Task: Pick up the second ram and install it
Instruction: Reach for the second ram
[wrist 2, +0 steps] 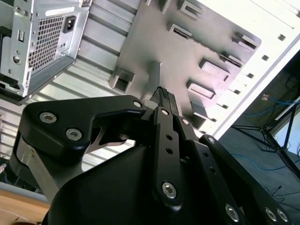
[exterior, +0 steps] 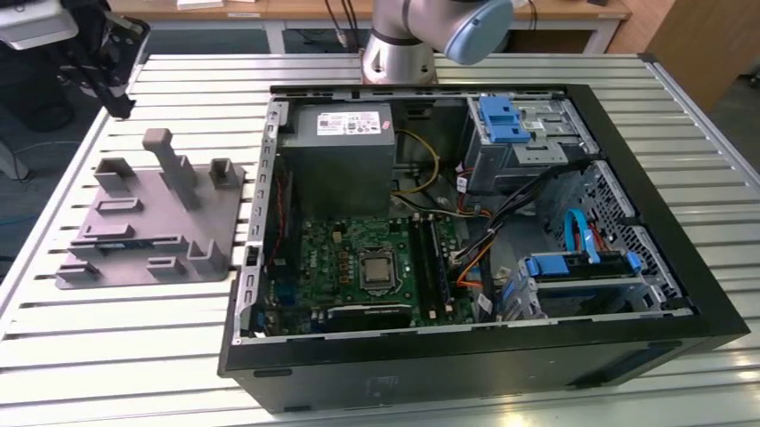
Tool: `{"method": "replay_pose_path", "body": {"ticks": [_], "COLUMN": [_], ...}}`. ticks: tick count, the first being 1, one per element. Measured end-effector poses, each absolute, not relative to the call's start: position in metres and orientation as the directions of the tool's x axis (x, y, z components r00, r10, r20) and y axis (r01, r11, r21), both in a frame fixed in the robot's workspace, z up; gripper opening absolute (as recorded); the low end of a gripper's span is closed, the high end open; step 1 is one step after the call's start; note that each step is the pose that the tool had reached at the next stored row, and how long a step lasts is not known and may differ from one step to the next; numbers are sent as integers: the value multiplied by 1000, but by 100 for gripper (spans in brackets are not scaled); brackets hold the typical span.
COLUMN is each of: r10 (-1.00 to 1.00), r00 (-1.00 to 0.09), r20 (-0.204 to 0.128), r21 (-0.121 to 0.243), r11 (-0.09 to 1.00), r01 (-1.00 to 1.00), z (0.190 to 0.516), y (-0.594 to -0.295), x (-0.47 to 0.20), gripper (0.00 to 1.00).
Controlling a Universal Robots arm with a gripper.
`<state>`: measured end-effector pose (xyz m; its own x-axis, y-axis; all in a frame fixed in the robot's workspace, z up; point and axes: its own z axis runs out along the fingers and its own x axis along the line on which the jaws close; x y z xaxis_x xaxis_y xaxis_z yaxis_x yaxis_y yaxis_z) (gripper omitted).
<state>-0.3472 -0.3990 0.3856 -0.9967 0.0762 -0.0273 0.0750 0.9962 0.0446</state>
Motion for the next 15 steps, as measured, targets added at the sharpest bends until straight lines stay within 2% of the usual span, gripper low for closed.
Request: {"method": "replay_pose_path", "body": {"ticks": [15], "r10": [76], "r00": [-997], "r20": [-27], "r21": [45], "r11": [996], "r01": [75], "z": [383], "y": [-399], "x": [-383], "gripper": [10]}}
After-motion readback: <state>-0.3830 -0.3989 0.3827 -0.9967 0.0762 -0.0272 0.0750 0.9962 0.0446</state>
